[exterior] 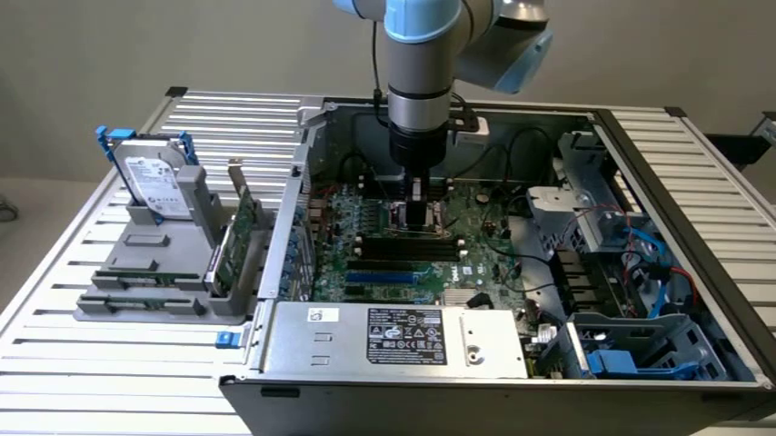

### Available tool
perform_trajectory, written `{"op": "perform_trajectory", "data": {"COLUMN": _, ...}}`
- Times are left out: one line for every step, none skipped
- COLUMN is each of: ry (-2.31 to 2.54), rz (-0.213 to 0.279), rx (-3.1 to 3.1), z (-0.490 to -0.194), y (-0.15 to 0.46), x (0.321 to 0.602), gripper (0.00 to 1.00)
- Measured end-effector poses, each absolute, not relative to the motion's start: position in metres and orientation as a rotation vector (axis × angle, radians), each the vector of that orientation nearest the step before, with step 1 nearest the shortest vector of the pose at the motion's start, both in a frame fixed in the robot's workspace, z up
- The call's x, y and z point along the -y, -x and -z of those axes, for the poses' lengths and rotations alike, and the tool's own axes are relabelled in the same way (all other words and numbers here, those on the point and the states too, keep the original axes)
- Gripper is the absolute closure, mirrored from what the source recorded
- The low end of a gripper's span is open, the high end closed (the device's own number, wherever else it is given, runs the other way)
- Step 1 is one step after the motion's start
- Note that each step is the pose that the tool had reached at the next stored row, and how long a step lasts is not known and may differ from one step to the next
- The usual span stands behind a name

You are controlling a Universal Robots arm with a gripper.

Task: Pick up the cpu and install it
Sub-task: 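Place the cpu into insertion slot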

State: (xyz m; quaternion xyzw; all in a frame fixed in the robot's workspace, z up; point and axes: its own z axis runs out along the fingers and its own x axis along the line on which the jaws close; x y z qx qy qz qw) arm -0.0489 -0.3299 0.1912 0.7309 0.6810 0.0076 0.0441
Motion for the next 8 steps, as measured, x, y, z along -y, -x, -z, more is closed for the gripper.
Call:
{"op": "perform_trajectory", "data": {"ry": -2.232, "rz": -0.019, "rx": -2.080, "z": -0.1912, "y": 0.0489, "x": 0.3293, "gripper": 0.38}}
{"op": "perform_trajectory", "data": {"ry": -2.230, "rz": -0.016, "rx": -2.078, "z": -0.1912, "y": 0.0489, "x": 0.3287, "gripper": 0.38}}
{"op": "perform_trajectory", "data": {"ry": -2.228, "rz": -0.012, "rx": -2.077, "z": -0.1912, "y": 0.0489, "x": 0.3281, "gripper": 0.38}}
{"op": "perform_trajectory", "data": {"ry": -2.226, "rz": -0.009, "rx": -2.075, "z": -0.1913, "y": 0.0489, "x": 0.3276, "gripper": 0.38}}
{"op": "perform_trajectory", "data": {"ry": -2.225, "rz": -0.007, "rx": -2.074, "z": -0.1914, "y": 0.0489, "x": 0.3272, "gripper": 0.38}}
{"op": "perform_trajectory", "data": {"ry": -2.224, "rz": -0.006, "rx": -2.074, "z": -0.1914, "y": 0.0489, "x": 0.3268, "gripper": 0.38}}
{"op": "perform_trajectory", "data": {"ry": -2.224, "rz": -0.005, "rx": -2.073, "z": -0.1914, "y": 0.0490, "x": 0.3264, "gripper": 0.38}}
{"op": "perform_trajectory", "data": {"ry": -2.224, "rz": -0.005, "rx": -2.073, "z": -0.1915, "y": 0.0490, "x": 0.3260, "gripper": 0.38}}
